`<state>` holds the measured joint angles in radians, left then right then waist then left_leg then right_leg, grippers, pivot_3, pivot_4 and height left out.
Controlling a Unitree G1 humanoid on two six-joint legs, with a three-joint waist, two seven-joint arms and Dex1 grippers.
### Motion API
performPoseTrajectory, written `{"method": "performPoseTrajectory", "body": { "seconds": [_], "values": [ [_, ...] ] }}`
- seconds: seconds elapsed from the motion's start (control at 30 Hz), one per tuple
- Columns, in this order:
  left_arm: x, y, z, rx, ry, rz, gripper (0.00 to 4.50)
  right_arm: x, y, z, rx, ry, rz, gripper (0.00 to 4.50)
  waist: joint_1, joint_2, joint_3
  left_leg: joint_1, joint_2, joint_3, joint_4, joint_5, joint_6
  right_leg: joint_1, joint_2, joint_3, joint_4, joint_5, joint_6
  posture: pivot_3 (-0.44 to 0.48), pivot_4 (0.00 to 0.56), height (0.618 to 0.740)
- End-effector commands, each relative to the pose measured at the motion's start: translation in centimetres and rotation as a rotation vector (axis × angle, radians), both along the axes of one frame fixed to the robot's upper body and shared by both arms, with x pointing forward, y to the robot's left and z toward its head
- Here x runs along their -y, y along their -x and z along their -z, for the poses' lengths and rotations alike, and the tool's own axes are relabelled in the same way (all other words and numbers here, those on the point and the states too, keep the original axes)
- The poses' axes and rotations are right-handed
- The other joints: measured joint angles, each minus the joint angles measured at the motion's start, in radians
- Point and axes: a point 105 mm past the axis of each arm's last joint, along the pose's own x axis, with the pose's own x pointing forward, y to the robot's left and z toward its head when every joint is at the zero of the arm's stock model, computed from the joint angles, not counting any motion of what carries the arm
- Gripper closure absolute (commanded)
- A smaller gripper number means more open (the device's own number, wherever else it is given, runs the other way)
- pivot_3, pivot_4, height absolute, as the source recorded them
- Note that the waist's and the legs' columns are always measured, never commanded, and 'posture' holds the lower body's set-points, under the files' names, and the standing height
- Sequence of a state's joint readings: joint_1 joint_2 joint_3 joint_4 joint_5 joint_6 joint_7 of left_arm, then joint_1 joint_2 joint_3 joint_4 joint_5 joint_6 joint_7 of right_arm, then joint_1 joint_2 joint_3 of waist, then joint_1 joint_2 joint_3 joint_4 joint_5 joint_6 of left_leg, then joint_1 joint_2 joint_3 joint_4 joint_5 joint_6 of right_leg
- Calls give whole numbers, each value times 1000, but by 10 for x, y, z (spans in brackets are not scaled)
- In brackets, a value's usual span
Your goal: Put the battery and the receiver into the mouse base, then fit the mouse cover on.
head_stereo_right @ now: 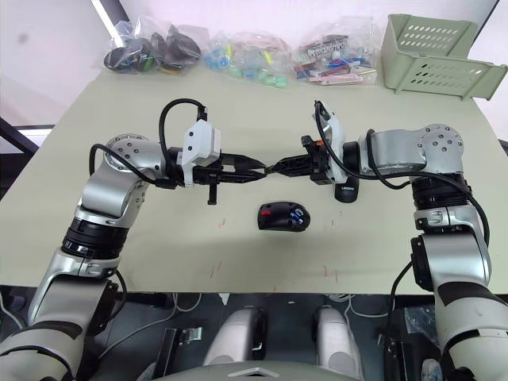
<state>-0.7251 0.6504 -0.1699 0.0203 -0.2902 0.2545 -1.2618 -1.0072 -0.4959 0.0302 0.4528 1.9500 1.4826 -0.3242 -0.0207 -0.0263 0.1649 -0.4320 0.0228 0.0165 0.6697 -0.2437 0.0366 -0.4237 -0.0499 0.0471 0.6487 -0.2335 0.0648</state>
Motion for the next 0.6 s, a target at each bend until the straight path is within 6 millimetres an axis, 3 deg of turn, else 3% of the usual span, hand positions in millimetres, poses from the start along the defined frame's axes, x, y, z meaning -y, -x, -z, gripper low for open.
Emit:
{"method": "performPoseTrajectory", "body": {
  "seconds": [0.03,0.07,0.17,0.43,0.6],
  "values": [
    [-1,8,-9,19,21,41,4113,0,2,-13,35,-30,-16,4484,0,0,0,0,0,0,0,0,0,0,0,0,0,0,0,0,150,740],
    [-1,9,-8,10,20,46,4113,0,2,-13,35,-30,-16,4484,0,0,0,0,0,0,0,0,0,0,0,0,0,0,0,0,150,740],
    [-6,4,-9,-11,48,-3,3216,2,2,-13,36,-28,-13,4500,0,0,0,0,0,0,0,0,0,0,0,0,0,0,0,0,150,740],
    [-25,16,-4,-145,84,-71,241,14,8,-7,69,36,-7,4500,-5,0,0,0,1,0,0,0,0,0,0,0,-1,0,0,0,150,740],
    [-34,15,2,-198,97,-132,108,22,15,-9,110,104,-34,4500,-9,0,0,0,1,-1,0,0,0,0,0,0,0,0,0,0,150,740]
  ]
}}
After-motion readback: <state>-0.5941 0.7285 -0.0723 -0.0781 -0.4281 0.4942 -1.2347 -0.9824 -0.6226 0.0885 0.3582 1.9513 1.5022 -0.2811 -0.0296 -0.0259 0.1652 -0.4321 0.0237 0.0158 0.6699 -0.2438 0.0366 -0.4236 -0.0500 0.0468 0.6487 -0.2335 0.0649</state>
